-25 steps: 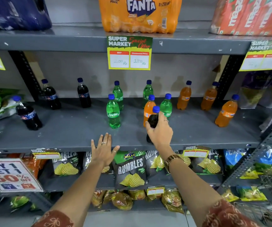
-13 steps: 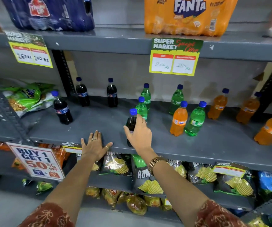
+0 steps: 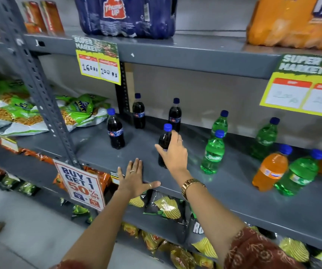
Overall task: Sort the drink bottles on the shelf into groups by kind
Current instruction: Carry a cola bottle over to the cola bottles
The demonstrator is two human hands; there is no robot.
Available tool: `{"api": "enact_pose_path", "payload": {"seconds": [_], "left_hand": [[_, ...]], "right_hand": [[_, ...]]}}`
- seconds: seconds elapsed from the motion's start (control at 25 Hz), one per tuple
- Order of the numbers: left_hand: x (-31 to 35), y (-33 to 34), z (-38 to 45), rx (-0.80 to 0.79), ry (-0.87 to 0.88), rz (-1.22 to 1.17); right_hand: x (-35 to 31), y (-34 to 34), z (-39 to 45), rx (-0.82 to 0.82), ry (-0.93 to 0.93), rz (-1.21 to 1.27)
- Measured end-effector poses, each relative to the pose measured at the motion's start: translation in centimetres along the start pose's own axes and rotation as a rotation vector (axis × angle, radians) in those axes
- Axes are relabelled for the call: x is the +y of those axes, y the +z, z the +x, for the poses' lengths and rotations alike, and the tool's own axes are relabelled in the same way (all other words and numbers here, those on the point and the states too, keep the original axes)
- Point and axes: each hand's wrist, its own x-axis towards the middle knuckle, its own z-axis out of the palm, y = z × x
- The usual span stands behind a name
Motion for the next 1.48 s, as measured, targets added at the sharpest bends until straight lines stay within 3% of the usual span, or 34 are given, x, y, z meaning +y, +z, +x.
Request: {"api": "enact_pose_path", "payload": {"seconds": [0.48, 0.64, 0.76, 0.96, 1.08, 1.24, 1.32, 1.48], "left_hand": [[-0.7, 0.3, 0.3, 0.059, 0.027, -0.021], [-0.6, 0.3, 0.1, 0.068, 0.023, -0.025], [-0.5, 0.1, 0.0, 0.058, 0.021, -0.015], [-0.1, 0.2, -0.4, 0.084, 0.001, 0.066], [1.9, 1.1, -1.4, 0.150, 0.002, 0.100], [8.3, 2.6, -2.4, 0.158, 0.079, 0.160], [11.7, 3.5, -3.0, 0.151, 0.125, 0.195], [16.4, 4.9, -4.3, 0.133, 0.164, 0.191]], "right_hand": [[0.1, 2.5, 3.3, 0.006, 0.046, 0.006], [0.9, 2.2, 2.5, -0.079, 0.078, 0.170], [2.5, 1.3, 0.1, 0.062, 0.013, 0.287], [4.3, -2.5, -2.4, 0.403, -0.165, 0.151], [6.4, -6.8, -2.3, 0.598, -0.085, 0.097], [10.7, -13.0, -2.1, 0.720, 0.072, 0.002], [12.7, -15.4, -1.8, 0.705, 0.149, -0.081], [15.7, -17.8, -1.7, 0.491, 0.210, -0.140]]}}
